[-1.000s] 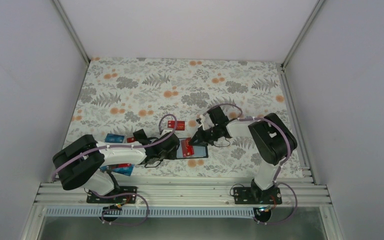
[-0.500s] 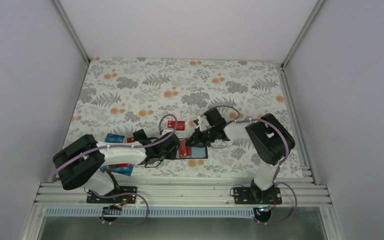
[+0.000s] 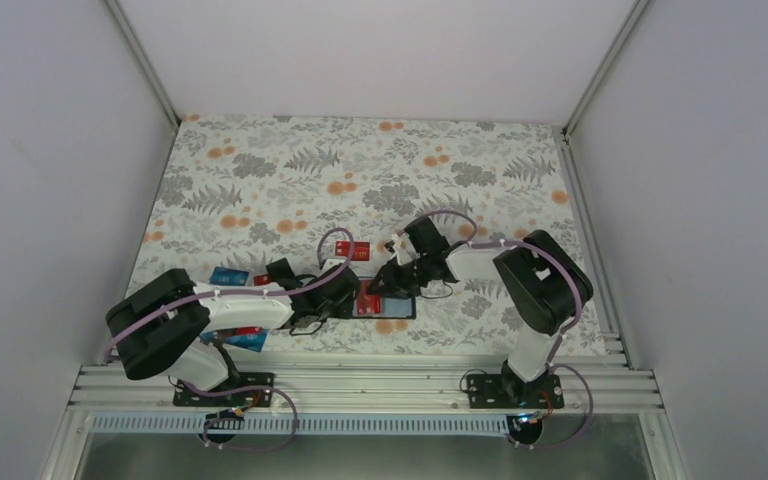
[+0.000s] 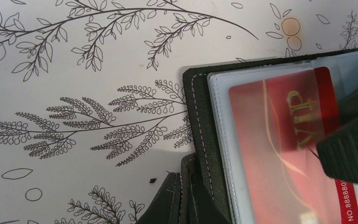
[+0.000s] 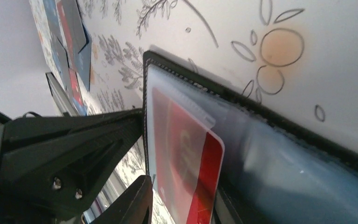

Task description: Put the credit cards into the card holder

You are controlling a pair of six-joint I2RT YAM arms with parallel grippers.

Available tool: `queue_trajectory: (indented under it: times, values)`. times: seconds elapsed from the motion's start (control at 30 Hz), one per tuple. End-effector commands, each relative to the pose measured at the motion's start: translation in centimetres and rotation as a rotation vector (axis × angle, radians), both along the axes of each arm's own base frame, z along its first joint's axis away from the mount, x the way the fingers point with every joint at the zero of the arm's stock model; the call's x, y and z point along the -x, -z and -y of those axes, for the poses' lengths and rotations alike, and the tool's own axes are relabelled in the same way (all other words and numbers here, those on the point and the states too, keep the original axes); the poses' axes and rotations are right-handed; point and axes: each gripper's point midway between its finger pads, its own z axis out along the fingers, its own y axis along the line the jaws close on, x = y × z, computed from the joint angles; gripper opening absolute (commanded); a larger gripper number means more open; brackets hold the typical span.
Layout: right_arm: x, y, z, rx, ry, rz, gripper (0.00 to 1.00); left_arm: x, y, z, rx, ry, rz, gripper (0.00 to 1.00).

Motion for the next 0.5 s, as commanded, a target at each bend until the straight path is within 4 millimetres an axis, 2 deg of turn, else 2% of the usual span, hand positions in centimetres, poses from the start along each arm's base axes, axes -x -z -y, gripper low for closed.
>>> queue_trajectory:
  times: [0.0,0.37,0.4,0.47]
  values:
    - [1.2,0.2,1.0,0.083,-0.031,-0.011,0.36,1.1,2.0,-1.5,-0.061,-0.010,-0.059,0.02]
    - [0.6,-1.5,2.7,0.195,-0.056,0.077,0.66,0.9,1.2,-1.7,-0.058,-0.022,-0.039,0.02]
    - [0.3,-2.7,2.9,0.194,-0.048,0.114,0.69,0.8,1.0,-1.6,-0.057,-0.022,-0.035,0.02]
    - [-0.1,-3.2,3.9,0.226,-0.029,0.143,0.71,0.7,0.5,-1.7,-0.052,-0.023,-0.025,0.02]
